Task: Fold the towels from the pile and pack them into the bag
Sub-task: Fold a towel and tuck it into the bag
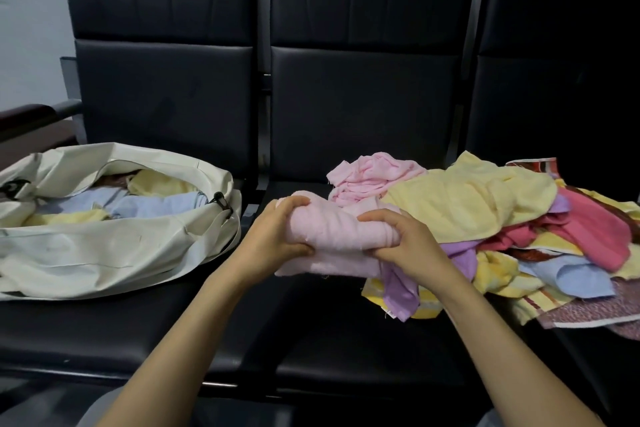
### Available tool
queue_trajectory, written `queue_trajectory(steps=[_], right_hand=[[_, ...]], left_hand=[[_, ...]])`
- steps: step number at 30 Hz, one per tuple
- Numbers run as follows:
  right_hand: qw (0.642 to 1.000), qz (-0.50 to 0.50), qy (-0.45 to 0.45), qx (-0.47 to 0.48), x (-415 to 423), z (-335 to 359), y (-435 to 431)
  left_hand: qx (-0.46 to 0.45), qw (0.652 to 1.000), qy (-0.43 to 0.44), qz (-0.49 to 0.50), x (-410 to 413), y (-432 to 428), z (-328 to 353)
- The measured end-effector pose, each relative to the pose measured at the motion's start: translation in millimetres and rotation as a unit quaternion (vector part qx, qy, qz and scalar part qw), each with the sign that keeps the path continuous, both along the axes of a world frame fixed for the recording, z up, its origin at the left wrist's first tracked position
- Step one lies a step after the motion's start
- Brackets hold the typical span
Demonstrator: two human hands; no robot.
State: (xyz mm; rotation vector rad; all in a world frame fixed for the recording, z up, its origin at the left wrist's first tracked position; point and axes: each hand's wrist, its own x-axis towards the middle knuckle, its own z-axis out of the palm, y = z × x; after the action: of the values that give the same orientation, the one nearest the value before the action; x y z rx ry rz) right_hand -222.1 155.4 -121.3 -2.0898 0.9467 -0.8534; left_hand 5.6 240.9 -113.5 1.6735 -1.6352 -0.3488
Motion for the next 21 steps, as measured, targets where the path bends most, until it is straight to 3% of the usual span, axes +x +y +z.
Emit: queue_trajectory(steps=[6,12,14,17,19,21], right_hand=[[0.982,-0.113,0.099,-0.113,14.3,-3.8,2.6],[0.97,-0.139,0.149,-0.133,10.5,-5.8,0.1],[0.981,-0.129,0.104,-0.097,11.0,-4.4,-1.8],[0.994,-0.087,-0.042,0.042,11.6,2.2,-1.8],[0.967,-0.037,-0.168,0.187,16.6,2.2,0.2],[0.949,-0.037,-0.211,0.23,24.6,-1.2,2.1]], left_hand=[[-0.022,0.992,-0.117,0.048,-3.3,1.3,-6.0],[-0.028,0.978,-0.192,0.08,-0.7,-2.4,-12.1],[-0.05,0.985,-0.146,0.075,6.6,-2.2,-9.7],[-0.005,0.996,0.082,0.024,14.9,4.9,7.2],[0.012,0.974,0.224,0.003,16.9,7.8,11.9],[0.008,0.962,0.273,0.009,14.6,7.2,10.5]])
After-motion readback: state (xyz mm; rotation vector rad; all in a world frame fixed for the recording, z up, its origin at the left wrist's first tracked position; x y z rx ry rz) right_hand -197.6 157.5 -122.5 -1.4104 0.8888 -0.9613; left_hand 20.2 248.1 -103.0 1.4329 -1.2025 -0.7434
